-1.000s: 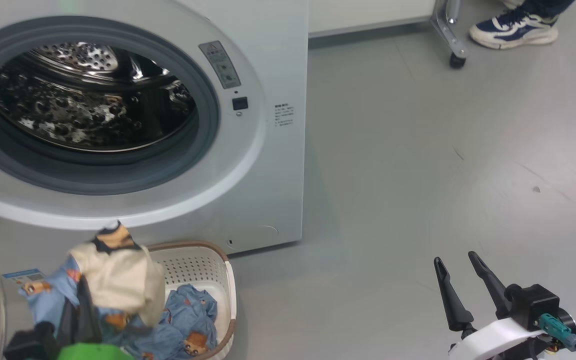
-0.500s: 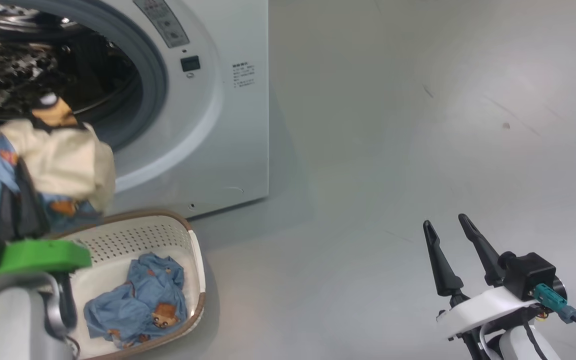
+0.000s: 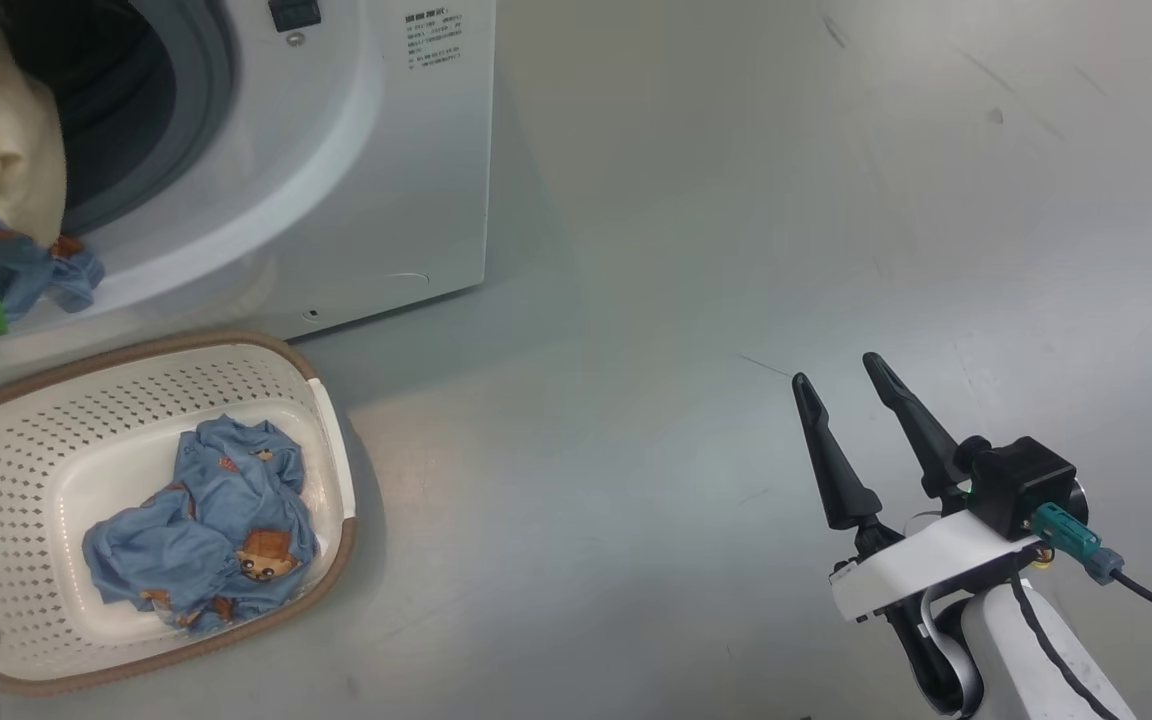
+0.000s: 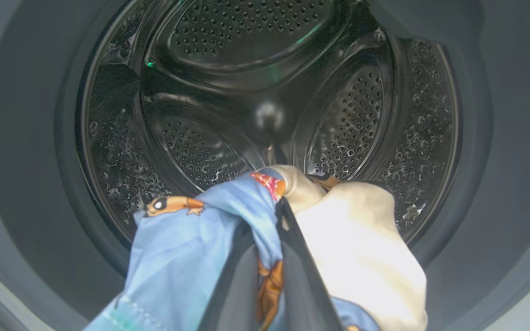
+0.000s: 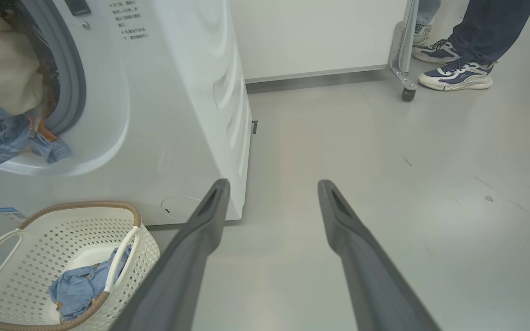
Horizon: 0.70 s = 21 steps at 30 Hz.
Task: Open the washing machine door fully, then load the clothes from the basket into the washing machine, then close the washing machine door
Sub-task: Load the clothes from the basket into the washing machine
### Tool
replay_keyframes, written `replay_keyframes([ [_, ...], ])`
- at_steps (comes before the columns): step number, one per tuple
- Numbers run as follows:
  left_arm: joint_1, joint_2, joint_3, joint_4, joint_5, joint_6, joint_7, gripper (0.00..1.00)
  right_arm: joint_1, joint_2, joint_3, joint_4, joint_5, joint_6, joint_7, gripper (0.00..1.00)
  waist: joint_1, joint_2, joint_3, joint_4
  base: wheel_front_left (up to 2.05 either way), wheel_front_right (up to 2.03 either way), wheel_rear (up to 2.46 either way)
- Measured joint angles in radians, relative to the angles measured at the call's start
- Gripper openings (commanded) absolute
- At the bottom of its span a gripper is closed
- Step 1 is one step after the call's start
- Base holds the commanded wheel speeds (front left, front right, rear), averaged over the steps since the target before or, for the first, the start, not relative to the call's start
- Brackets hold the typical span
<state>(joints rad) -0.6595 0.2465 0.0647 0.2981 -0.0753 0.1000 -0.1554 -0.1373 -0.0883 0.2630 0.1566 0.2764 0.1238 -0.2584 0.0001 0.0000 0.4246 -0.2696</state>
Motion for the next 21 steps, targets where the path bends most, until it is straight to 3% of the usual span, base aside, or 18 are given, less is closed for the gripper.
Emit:
replay_keyframes([
  [14, -0.271, 0.066, -0.043, 0.134, 0.067, -0.002, 0.06, 0.0, -0.048, -0.008, 0.049, 0.003, 0.016, 0.0, 0.0, 1.0, 0.0001, 0.0, 0.157, -0.041, 0.0, 0.0, 0.0],
  [21, -0.377, 0.075, -0.002, 0.181, 0.044, -0.005, 0.055, 0.0, -0.073, -0.007, 0.055, 0.002, 0.028, 0.0, 0.0, 1.0, 0.0001, 0.0, 0.215, -0.065, 0.0, 0.0, 0.0],
])
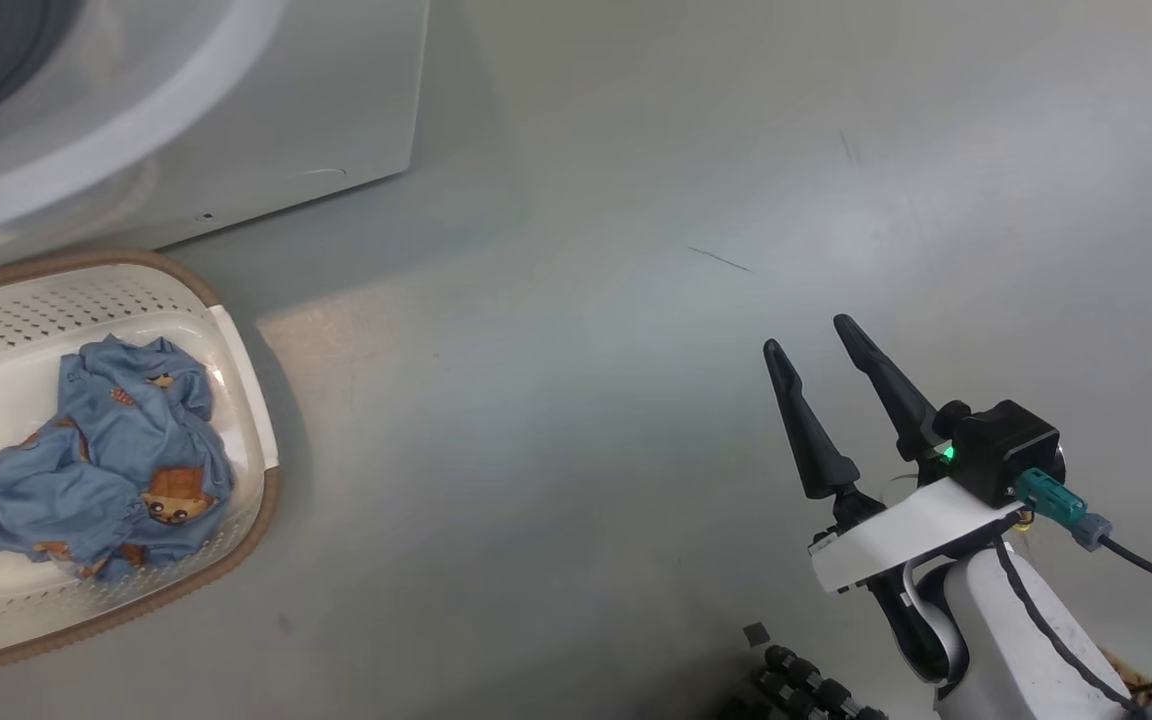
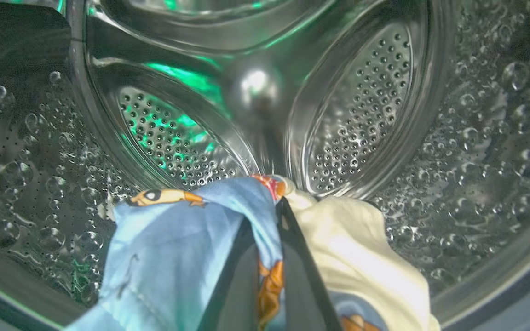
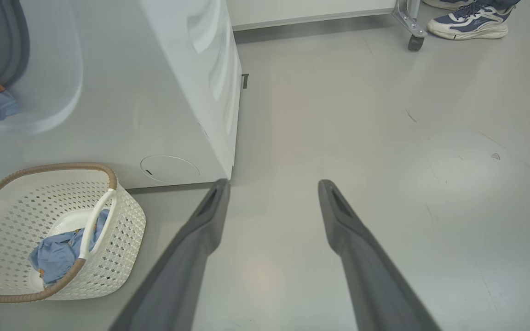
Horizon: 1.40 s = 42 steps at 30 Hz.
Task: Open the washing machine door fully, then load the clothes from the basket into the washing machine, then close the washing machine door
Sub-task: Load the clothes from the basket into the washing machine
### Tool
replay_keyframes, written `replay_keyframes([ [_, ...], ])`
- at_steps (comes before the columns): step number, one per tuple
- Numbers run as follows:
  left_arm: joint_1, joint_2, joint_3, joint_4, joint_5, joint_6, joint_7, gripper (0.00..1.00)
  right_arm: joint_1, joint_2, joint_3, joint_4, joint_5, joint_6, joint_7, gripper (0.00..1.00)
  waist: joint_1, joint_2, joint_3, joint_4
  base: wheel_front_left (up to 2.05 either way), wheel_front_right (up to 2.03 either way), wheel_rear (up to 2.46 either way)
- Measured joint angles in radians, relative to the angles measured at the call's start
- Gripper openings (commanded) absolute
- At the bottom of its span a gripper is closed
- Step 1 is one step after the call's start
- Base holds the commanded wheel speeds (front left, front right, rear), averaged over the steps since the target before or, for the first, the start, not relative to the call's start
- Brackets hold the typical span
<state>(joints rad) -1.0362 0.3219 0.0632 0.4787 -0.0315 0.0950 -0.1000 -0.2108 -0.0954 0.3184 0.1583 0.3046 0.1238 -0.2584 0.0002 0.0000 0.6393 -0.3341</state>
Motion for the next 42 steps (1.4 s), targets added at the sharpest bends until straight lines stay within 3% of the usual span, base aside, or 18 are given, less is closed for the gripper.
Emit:
replay_keyframes([
  [13, -0.208, 0.022, 0.016, 0.005, 0.0, 0.006, -0.121, 0.0, -0.008, -0.003, -0.018, -0.012, 0.014, 0.0, 0.0, 1.0, -0.0001, 0.0, 0.09, -0.026, 0.0, 0.0, 0.0],
  [27, -0.234, -0.006, 0.035, 0.053, 0.008, 0.015, -0.157, 0.0, -0.024, -0.007, -0.011, -0.01, 0.014, 0.0, 0.0, 1.0, -0.0001, 0.0, 0.108, -0.017, 0.0, 0.0, 0.0],
  [37, -0.216, -0.007, 0.03, 0.193, 0.04, 0.021, -0.156, 0.0, -0.025, -0.008, -0.011, -0.008, 0.014, 0.0, 0.0, 1.0, -0.0002, 0.0, 0.106, -0.012, 0.0, 0.0, 0.0],
  [38, -0.216, -0.007, 0.03, 0.193, 0.04, 0.021, -0.156, 0.07, -0.025, -0.008, -0.011, -0.008, 0.014, 0.0, 0.0, 1.0, -0.0002, 0.0, 0.106, -0.012, 0.0, 0.0, 0.0],
  [39, -0.216, -0.007, 0.029, 0.203, 0.041, 0.021, -0.156, 0.28, -0.025, -0.01, -0.011, -0.007, 0.014, 0.0, 0.0, 1.0, -0.0001, 0.0, 0.105, -0.011, 0.0, 0.0, 0.0],
  [40, -0.216, -0.007, 0.03, 0.213, 0.041, 0.021, -0.156, 0.28, -0.025, -0.011, -0.011, -0.007, 0.014, 0.0, 0.0, 1.0, -0.0001, 0.0, 0.104, -0.01, 0.0, 0.0, 0.0],
  [41, -0.216, -0.007, 0.031, 0.226, 0.041, 0.021, -0.156, 0.45, -0.025, -0.011, -0.011, -0.006, 0.014, 0.0, 0.0, 1.0, -0.0001, 0.0, 0.103, -0.009, 0.0, 0.0, 0.0],
  [42, -0.217, -0.007, 0.03, 0.238, 0.042, 0.022, -0.156, 0.85, -0.025, -0.012, -0.011, -0.005, 0.014, 0.0, 0.0, 1.0, -0.0002, 0.0, 0.103, -0.008, 0.0, 0.0, 0.0],
])
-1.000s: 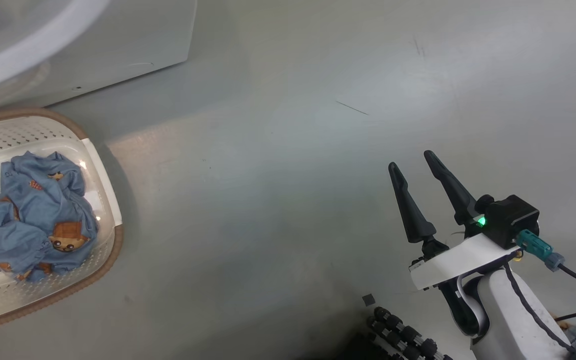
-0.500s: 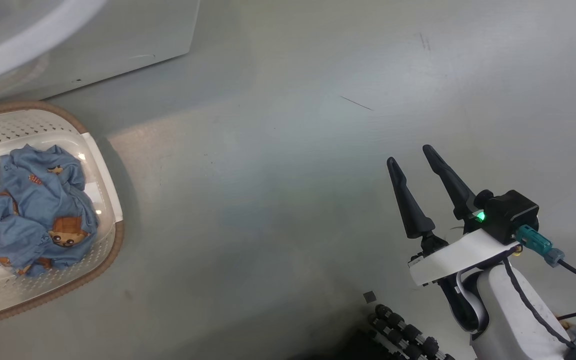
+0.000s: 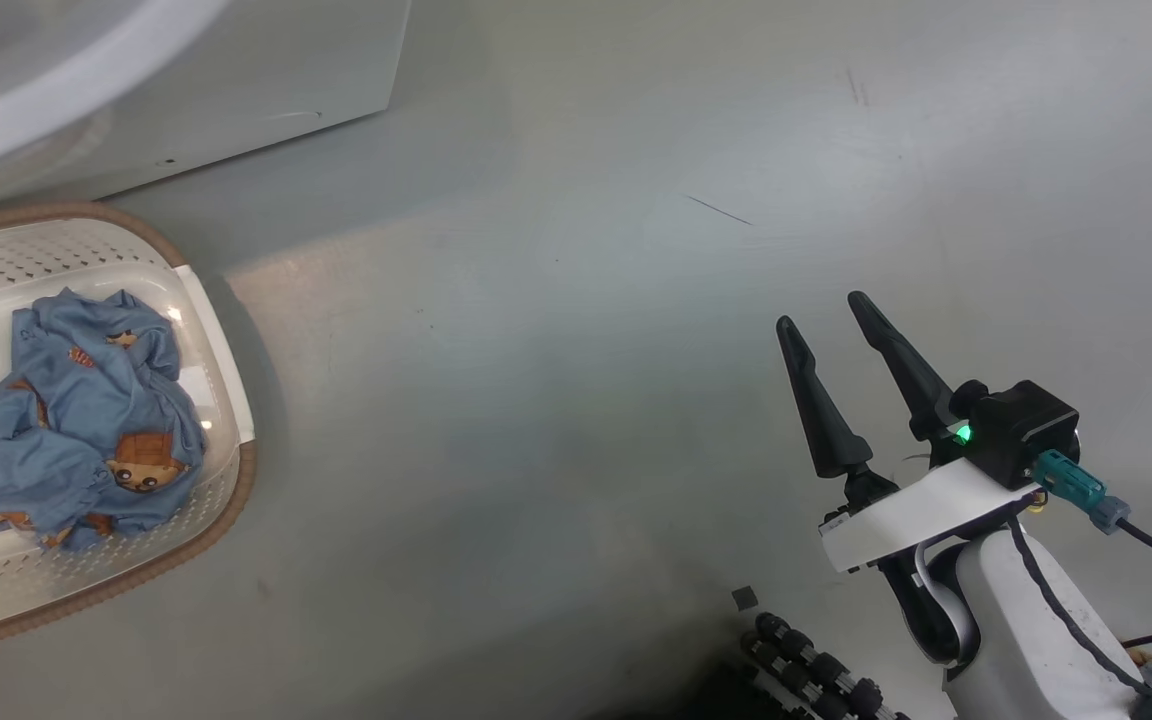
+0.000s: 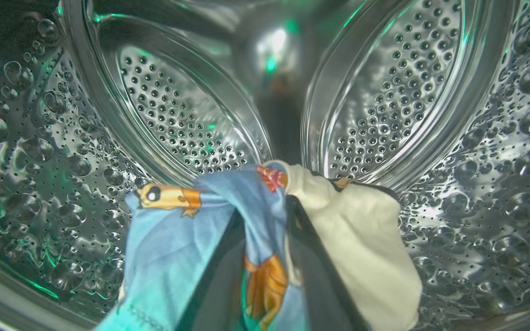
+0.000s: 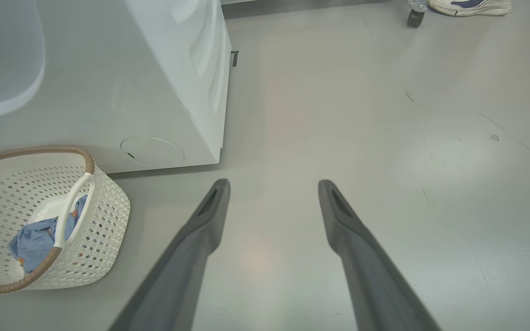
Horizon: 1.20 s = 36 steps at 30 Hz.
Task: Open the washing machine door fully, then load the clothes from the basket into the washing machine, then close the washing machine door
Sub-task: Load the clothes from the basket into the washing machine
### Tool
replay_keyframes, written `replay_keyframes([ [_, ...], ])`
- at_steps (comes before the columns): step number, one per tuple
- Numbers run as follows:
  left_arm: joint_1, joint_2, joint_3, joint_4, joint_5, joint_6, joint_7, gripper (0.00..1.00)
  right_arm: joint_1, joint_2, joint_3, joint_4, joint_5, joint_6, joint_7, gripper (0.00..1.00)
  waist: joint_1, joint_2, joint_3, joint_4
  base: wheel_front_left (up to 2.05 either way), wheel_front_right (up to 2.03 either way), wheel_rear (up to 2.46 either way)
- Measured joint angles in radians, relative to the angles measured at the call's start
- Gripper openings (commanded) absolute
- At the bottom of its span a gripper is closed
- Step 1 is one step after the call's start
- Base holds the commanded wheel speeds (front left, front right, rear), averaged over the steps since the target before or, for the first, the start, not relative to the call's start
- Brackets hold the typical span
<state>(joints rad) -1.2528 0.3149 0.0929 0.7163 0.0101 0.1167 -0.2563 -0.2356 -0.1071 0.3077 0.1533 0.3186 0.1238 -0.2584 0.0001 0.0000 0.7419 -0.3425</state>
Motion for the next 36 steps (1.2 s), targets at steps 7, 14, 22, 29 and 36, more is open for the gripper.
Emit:
replay_keyframes([
  [7, -0.003, -0.011, -0.003, 0.077, 0.01, 0.001, 0.014, 1.0, 0.0, -0.005, -0.01, 0.008, 0.0, 0.0, 0.0, 1.0, 0.0, 0.0, -0.011, 0.01, 0.0, 0.0, 0.0],
  [14, -0.002, -0.058, -0.001, 0.142, 0.01, 0.001, 0.026, 1.0, 0.0, -0.017, -0.02, 0.016, 0.0, 0.0, 0.0, 1.0, -0.0001, 0.0, -0.038, 0.031, 0.0, 0.0, 0.0],
  [22, 0.013, -0.099, 0.011, 0.202, -0.009, 0.001, 0.017, 1.0, 0.0, -0.022, -0.027, 0.032, 0.0, 0.0, 0.0, 1.0, -0.0001, 0.0, -0.084, 0.056, 0.0, 0.0, 0.0],
  [29, 0.083, -0.144, 0.021, 0.239, -0.03, 0.001, 0.008, 1.0, 0.0, -0.034, -0.04, 0.038, -0.002, 0.0, 0.0, 1.0, -0.0001, 0.0, -0.144, 0.088, 0.0, 0.0, 0.0],
  [36, 0.149, -0.213, 0.0, 0.249, -0.034, 0.001, 0.005, 1.0, 0.001, -0.058, -0.064, 0.041, -0.005, 0.0, 0.0, 1.0, -0.0001, 0.0, -0.199, 0.134, 0.0, 0.0, 0.0],
])
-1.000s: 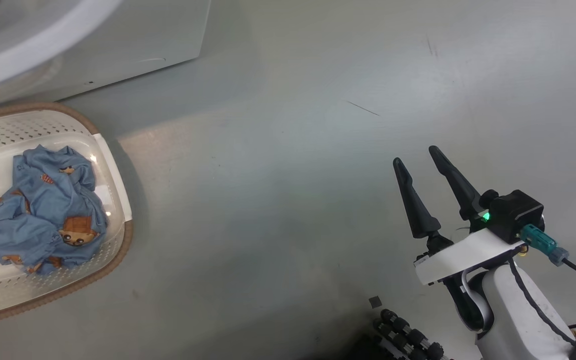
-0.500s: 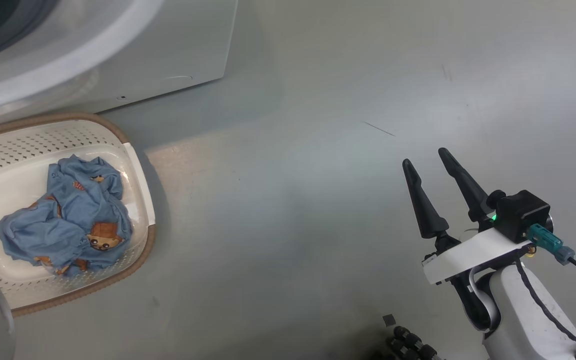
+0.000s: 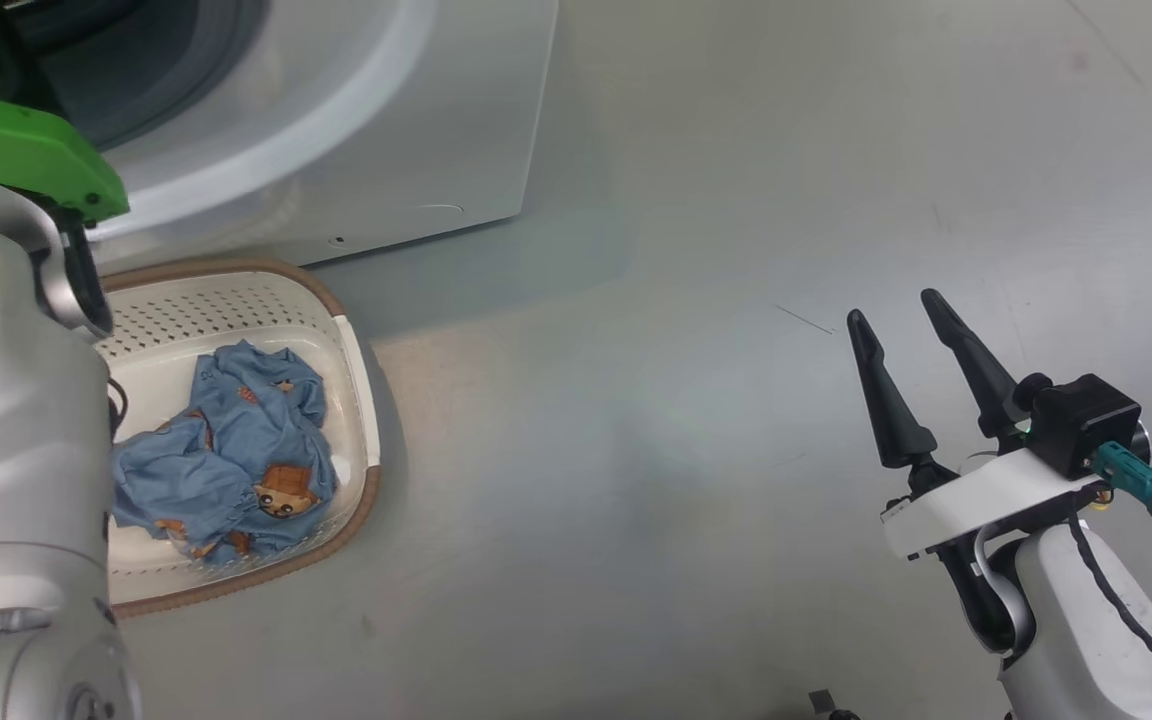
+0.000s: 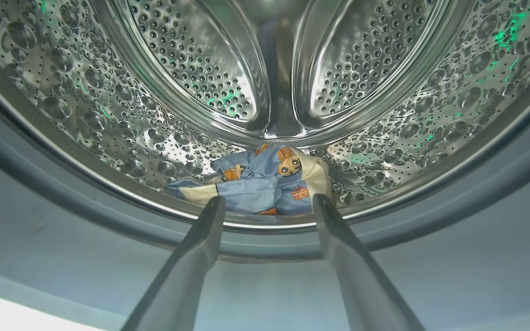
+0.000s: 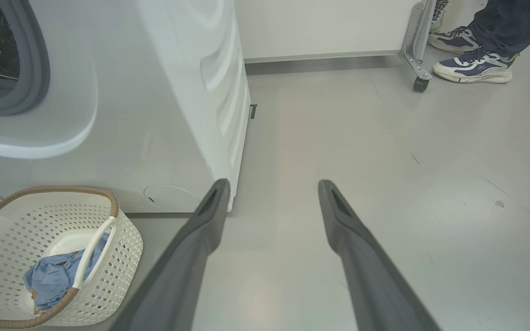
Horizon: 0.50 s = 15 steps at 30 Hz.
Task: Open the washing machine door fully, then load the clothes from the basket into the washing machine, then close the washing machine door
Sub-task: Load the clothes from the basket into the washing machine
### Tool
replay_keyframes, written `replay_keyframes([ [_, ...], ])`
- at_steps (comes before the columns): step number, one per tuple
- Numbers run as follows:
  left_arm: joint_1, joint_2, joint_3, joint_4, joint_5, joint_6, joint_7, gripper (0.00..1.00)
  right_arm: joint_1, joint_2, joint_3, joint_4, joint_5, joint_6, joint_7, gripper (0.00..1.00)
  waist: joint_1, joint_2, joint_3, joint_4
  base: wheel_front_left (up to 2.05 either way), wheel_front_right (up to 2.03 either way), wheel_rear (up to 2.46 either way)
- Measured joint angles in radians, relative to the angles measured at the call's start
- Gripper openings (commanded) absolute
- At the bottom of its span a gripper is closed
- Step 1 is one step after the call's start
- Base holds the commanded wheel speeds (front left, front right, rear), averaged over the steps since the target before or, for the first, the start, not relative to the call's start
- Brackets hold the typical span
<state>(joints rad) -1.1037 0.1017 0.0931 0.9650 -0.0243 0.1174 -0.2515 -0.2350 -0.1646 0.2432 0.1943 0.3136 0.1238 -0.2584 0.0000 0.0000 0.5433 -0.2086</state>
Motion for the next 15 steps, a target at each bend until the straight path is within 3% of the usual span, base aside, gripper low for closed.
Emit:
replay_keyframes([
  [15, 0.205, -0.067, -0.041, -0.178, -0.009, -0.027, -0.004, 1.0, 0.0, -0.019, -0.027, -0.003, -0.012, 0.0, 0.0, 1.0, 0.0, 0.0, -0.084, 0.129, 0.0, 0.0, 0.0],
])
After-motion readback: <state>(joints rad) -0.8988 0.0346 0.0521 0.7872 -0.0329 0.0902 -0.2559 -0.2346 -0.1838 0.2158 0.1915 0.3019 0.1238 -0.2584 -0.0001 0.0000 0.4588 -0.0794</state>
